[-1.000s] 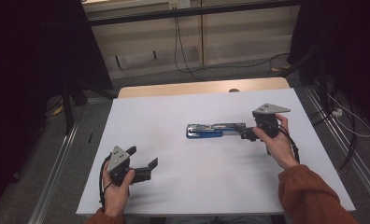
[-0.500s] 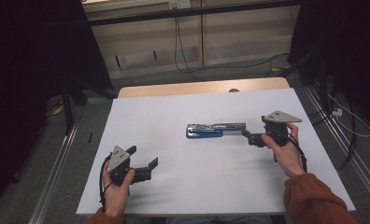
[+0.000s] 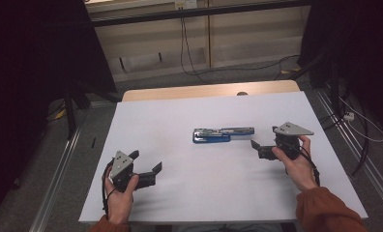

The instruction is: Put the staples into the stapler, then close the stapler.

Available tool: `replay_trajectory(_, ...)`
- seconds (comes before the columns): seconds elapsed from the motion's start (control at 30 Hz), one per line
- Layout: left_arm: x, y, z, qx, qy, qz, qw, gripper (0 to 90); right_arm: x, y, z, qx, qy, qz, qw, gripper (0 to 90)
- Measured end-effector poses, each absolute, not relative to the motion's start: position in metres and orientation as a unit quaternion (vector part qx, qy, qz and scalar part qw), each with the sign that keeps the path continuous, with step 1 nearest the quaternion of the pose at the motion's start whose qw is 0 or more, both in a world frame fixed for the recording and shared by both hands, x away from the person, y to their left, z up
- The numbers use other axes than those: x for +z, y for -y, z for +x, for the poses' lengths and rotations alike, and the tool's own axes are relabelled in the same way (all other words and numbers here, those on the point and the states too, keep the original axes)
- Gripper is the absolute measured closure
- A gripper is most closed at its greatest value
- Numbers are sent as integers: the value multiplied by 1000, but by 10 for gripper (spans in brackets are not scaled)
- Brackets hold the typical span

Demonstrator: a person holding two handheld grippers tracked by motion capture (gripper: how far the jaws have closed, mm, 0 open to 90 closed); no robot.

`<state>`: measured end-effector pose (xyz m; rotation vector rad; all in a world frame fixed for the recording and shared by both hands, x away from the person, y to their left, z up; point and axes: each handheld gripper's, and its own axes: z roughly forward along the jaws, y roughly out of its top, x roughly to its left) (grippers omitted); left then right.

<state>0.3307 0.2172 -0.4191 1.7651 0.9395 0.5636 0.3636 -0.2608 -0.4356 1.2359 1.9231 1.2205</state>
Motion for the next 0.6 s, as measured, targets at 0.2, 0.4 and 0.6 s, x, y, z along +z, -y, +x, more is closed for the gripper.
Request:
replay_trajectory(0.2, -420, -216, 332, 221, -380, 742, 506, 45, -438, 259, 366, 453, -717, 458, 265, 29)
replay_trajectory(0.4, -421, -215, 335, 198, -381, 744, 511, 55, -438, 256, 371, 459, -720, 454, 253, 31)
replay_trajectory(0.6, -420, -213, 339, 207, -378, 741, 516, 62, -438, 256, 370, 469, -722, 451, 237, 36)
